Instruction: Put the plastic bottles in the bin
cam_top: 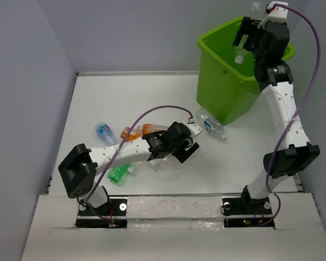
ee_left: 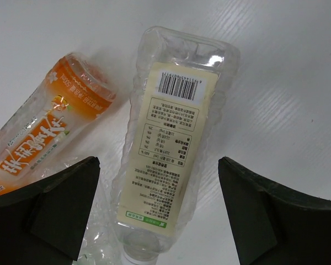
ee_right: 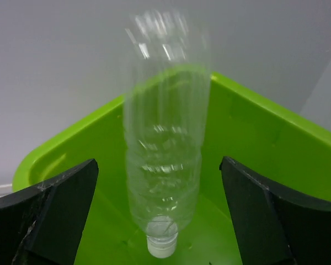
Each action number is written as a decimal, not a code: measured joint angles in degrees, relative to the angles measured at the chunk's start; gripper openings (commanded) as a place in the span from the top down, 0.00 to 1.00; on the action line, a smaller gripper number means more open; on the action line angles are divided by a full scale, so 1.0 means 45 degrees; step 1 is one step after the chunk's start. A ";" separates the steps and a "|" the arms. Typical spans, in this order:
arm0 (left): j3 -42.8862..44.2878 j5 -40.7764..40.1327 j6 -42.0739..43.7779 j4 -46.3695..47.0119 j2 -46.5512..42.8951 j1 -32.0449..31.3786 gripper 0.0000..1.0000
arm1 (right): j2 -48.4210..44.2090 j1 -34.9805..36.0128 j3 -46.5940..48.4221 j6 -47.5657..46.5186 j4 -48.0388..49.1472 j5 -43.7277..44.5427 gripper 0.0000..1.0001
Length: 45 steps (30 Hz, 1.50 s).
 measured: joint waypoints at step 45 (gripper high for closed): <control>0.3011 0.1117 -0.0568 0.1049 -0.2191 0.1423 0.78 | -0.7558 0.0107 -1.6694 0.3672 0.1030 -0.4527 0.01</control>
